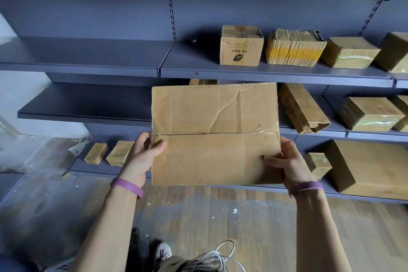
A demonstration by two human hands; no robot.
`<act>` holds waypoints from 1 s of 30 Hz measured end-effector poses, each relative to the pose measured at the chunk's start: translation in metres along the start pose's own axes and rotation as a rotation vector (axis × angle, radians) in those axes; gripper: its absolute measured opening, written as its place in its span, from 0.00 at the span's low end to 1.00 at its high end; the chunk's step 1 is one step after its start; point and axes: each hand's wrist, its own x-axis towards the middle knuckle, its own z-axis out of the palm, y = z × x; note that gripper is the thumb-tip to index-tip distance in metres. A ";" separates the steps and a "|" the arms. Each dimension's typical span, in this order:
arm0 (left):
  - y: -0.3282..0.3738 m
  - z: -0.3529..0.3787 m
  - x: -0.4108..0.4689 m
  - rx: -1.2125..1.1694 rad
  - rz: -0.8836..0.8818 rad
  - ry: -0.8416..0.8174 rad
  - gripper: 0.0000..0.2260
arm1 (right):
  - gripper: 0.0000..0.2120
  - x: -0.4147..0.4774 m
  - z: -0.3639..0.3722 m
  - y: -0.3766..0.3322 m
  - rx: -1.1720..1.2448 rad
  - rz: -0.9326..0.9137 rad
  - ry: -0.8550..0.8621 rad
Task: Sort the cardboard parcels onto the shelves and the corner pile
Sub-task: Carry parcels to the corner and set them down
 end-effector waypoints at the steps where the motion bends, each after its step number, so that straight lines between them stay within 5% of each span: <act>1: 0.001 0.000 -0.001 -0.003 0.006 0.002 0.12 | 0.45 0.000 0.002 -0.001 -0.010 -0.017 0.001; 4: 0.000 -0.003 -0.001 -0.039 0.048 0.010 0.11 | 0.53 0.001 0.009 -0.008 0.018 -0.035 0.065; 9: 0.002 -0.005 0.003 0.017 0.088 0.001 0.19 | 0.37 0.004 0.020 -0.012 -0.040 -0.137 0.082; 15: 0.018 -0.003 -0.009 -0.066 0.026 -0.041 0.23 | 0.32 0.004 0.018 -0.012 -0.054 -0.169 0.060; 21: 0.033 -0.001 -0.008 -0.153 -0.167 0.023 0.46 | 0.26 0.005 0.012 -0.009 -0.140 -0.188 0.024; 26: 0.025 -0.002 -0.004 -0.195 -0.154 0.061 0.26 | 0.18 0.004 0.012 -0.007 -0.160 -0.207 -0.015; 30: 0.020 -0.008 -0.008 -0.271 -0.096 -0.030 0.35 | 0.47 0.007 0.013 -0.014 -0.113 -0.073 0.080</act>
